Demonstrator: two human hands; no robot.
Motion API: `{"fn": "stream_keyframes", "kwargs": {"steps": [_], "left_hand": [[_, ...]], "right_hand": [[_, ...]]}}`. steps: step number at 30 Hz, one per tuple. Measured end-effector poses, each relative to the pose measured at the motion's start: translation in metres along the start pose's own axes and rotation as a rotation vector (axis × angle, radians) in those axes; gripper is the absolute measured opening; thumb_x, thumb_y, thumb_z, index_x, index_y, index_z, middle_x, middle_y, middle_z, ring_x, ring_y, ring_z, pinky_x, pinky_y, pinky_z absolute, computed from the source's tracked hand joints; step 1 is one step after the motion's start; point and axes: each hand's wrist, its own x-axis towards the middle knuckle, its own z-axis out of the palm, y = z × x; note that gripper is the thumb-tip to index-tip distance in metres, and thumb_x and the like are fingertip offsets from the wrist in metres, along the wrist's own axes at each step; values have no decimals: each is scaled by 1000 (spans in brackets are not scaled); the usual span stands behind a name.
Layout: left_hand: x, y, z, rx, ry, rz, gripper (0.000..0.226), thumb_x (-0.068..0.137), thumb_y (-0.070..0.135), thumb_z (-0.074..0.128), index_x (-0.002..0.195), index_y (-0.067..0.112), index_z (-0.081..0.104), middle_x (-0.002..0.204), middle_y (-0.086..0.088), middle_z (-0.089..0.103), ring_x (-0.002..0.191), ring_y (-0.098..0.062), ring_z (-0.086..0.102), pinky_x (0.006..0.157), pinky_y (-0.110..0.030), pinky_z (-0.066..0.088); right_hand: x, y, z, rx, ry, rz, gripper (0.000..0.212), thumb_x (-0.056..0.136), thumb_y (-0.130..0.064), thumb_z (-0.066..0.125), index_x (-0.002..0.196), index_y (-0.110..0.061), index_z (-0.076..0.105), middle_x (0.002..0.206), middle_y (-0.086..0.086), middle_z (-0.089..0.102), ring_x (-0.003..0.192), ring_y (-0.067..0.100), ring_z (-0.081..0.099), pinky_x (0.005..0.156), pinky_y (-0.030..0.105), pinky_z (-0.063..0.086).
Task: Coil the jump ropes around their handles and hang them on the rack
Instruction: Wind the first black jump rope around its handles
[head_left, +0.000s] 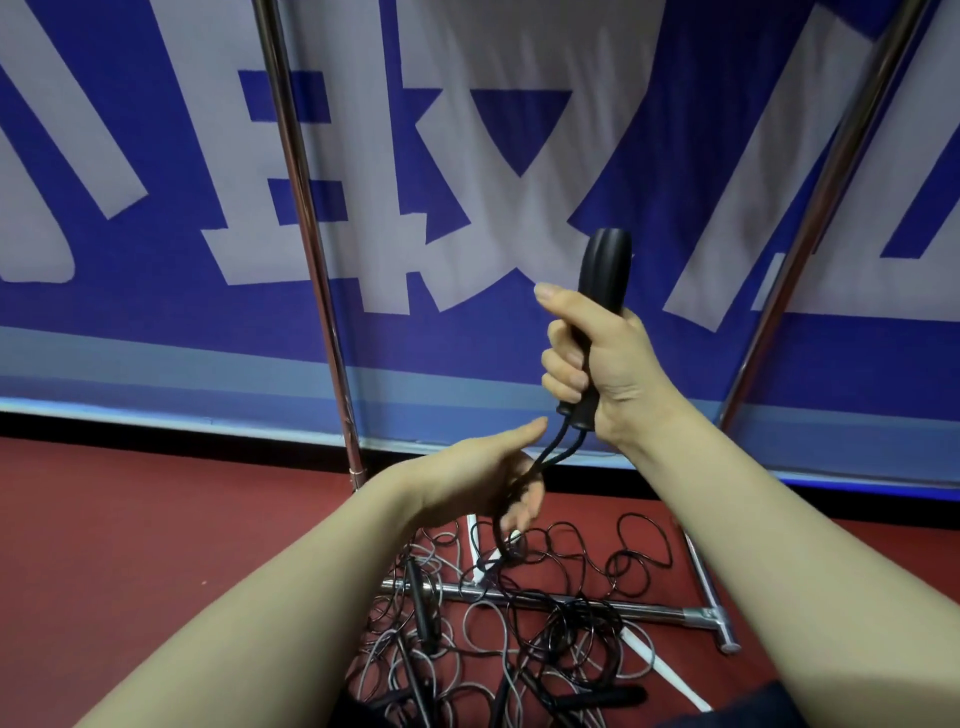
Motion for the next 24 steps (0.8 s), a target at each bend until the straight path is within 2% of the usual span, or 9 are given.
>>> {"fn": "stream_keyframes", "kwargs": {"steps": [4,7,9,11,13,16,19,21,24], "left_hand": [[-5,-8,-15,-57,67,49,62,95,59,33,51,14,35,54,-11,53,54,-24,46,67,-34,39],[-14,-5,-24,-39,152,145,58,94,56,46,52,15,46,49,-4,45,49,-18,36,58,-30,31],[-20,2,-28,1,181,164,55,95,52,49,73,5,65,44,0,37,43,-13,24,50,-26,21],[-28,10,-33,80,207,132,52,95,43,51,100,-6,68,45,1,37,41,-10,22,45,-19,21],[-34,16,-36,204,227,84,43,96,39,55,104,0,71,47,-2,40,41,-10,26,41,-15,26],[-40,22,-40,312,246,0,41,95,43,56,84,7,71,50,-6,53,41,-11,41,40,-14,32],[-45,22,-45,351,249,-42,40,92,45,60,74,10,67,54,-6,59,49,-15,50,44,-14,38],[-46,23,-46,370,276,-12,39,93,42,60,80,6,71,51,-2,53,47,-11,46,46,-13,37],[-42,23,-46,316,330,44,42,99,37,52,90,1,72,53,1,44,46,-8,38,44,-11,35]], "right_hand": [[3,-5,-12,24,69,-37,49,86,-18,70,51,-21,37,41,1,26,33,12,21,37,19,20],[6,-5,-18,-29,126,-80,44,86,-17,70,59,-19,36,43,1,25,33,13,21,38,21,19],[8,-3,-20,-125,150,-114,40,86,-17,71,66,-18,37,41,-1,27,32,13,22,38,21,21],[11,2,-23,-238,151,-135,41,86,-18,72,66,-19,37,40,-1,28,31,15,23,39,22,21],[11,7,-23,-377,107,-155,45,84,-21,75,64,-19,35,42,-3,29,34,14,24,41,23,22],[7,15,-14,-683,-14,-209,45,80,-29,79,65,-21,37,54,-11,32,43,5,29,45,20,28],[1,20,-8,-953,-161,-232,37,78,-39,79,73,-19,49,61,-12,40,51,2,37,50,15,30],[0,22,-9,-1113,-242,-202,39,76,-46,78,81,-15,54,67,-10,49,57,4,44,54,18,35],[-2,25,-12,-1281,-327,-154,46,74,-56,75,82,-17,51,71,-5,57,61,13,53,59,30,43]]}}
